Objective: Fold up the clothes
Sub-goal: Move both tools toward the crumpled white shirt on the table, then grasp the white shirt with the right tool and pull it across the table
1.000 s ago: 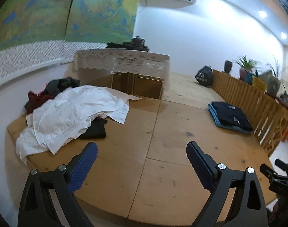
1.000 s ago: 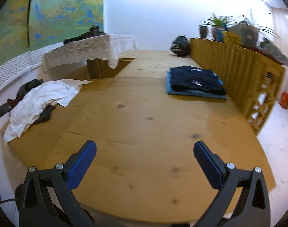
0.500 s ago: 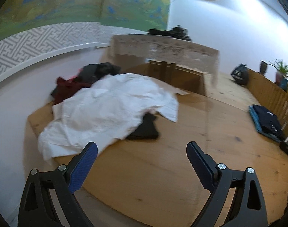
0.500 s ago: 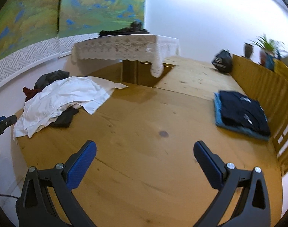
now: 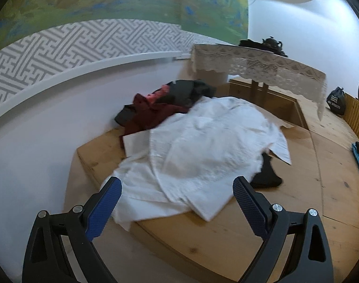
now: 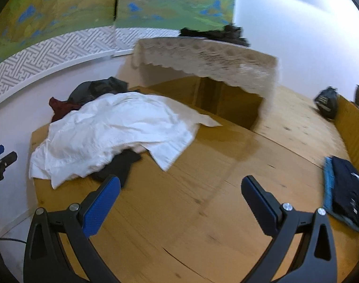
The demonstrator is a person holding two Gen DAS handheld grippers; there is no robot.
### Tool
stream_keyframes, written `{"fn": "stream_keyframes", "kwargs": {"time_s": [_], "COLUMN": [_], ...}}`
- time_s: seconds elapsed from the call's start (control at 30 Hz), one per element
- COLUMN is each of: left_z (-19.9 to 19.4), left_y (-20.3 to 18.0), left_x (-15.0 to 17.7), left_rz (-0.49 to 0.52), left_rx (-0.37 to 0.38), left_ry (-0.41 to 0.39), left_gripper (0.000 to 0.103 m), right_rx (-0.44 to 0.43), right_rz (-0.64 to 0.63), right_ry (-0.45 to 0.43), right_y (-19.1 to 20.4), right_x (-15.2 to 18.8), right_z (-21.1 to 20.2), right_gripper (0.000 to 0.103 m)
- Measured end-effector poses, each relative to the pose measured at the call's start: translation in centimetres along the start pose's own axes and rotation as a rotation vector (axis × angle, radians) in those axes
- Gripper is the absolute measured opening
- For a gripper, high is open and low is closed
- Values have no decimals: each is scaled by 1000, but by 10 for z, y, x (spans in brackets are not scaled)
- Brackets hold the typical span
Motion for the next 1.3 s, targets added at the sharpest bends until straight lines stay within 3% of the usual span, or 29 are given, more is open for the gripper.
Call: {"fn": "stream_keyframes", "kwargs": {"time_s": [0.33,0.53,0.73,0.93,1.07,1.13,1.2,1.3], "left_z": [37,52,61,67,68,67,67,65], "left_y": [36,41,38,27,20,18,16,13], "left_x": [4,17,14,10,7,7,7,8], "left_rz": [-25,2,34,56,68,71,79,98], "left_rx": [-30,-40,-40,-13,-7,-4,-5,-13], "left_ry": [14,40,44,50,43,45,47,51], "left_gripper": [96,96,96,96,96,96,96,96], "right_rx": [-119,-130,-173,-157,-211,-224,-223,-224], "right_rz": [75,169,259,215,182,185,181,174], "right_ry": [152,253,343,332,340,354,359,350], "right_y": [55,68,80,94,102,103,102,99], "right_x": [-35,-44,-48,-54,-58,-60,-62,-66], "right_z": [137,205,246,252,248,248,248,243], "right_gripper": [103,103,103,99,71,63,36,19]}}
Point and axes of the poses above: each gripper's, at about its wrist camera, not at the fingertips, and z roughly the way its jaws point, y to its left, x to its underside, the point moved 4 cm from there along z, roughly the way its jaws point, and after that the axes turned 1 degree about -z, right-handed, at the moved point
